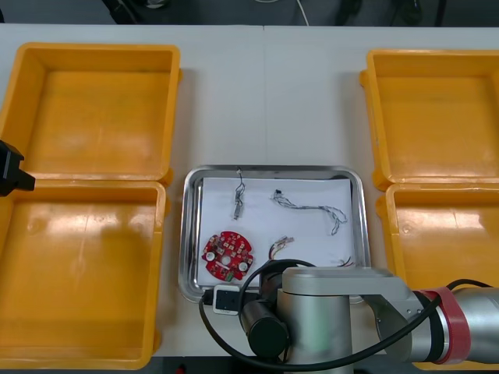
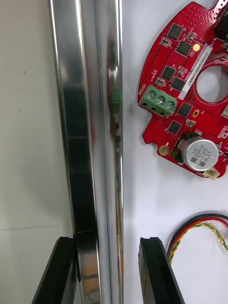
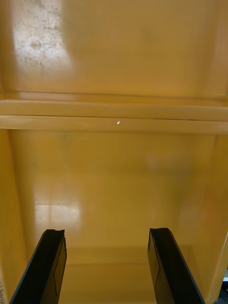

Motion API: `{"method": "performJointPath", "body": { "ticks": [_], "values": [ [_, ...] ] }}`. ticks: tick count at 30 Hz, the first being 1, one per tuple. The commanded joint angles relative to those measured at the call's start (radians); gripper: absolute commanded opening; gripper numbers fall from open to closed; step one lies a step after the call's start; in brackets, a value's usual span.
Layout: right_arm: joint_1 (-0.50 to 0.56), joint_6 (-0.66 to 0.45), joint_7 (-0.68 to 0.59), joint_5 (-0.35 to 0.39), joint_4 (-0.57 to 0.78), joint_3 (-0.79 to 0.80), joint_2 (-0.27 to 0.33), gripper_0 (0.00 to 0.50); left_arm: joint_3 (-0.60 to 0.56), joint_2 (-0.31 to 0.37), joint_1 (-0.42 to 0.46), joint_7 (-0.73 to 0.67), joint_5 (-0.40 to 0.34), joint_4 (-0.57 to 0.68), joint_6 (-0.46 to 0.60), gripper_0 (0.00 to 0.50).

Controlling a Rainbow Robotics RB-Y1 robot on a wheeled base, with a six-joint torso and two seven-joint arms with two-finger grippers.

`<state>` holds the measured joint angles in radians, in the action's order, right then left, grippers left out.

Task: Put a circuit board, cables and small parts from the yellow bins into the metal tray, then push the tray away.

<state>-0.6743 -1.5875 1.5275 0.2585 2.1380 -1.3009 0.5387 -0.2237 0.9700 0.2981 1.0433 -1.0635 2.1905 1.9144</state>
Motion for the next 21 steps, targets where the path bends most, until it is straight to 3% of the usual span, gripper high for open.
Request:
{"method": "performJointPath", "body": {
  "ticks": [1,3,6,11,21],
  "values": [
    [-0.001,-0.014,0.006,0.005,0.043,-0.028,0.018,0.308,-0.028,0.047,-0.017,0.104,0.008,0.021,0.005,0.500],
    [-0.001,-0.019,0.003,0.005,0.048,-0.031,0.018,0.220,-0.028,0.047,-0.017,0.104,0.008,0.021,0.005,0.500],
    [-0.002,-0.023,0.000,0.005,0.056,-0.031,0.018,0.140,-0.028,0.047,-0.017,0.104,0.008,0.021,0.005,0.500],
    [-0.002,-0.023,-0.001,-0.015,0.062,-0.043,0.020,0.102,-0.028,0.047,-0.017,0.104,0.008,0.021,0.005,0.500],
    [-0.005,-0.017,0.003,-0.022,0.062,-0.043,0.029,0.090,-0.028,0.047,-0.017,0.104,0.008,0.021,0.005,0.500]
  ]
}}
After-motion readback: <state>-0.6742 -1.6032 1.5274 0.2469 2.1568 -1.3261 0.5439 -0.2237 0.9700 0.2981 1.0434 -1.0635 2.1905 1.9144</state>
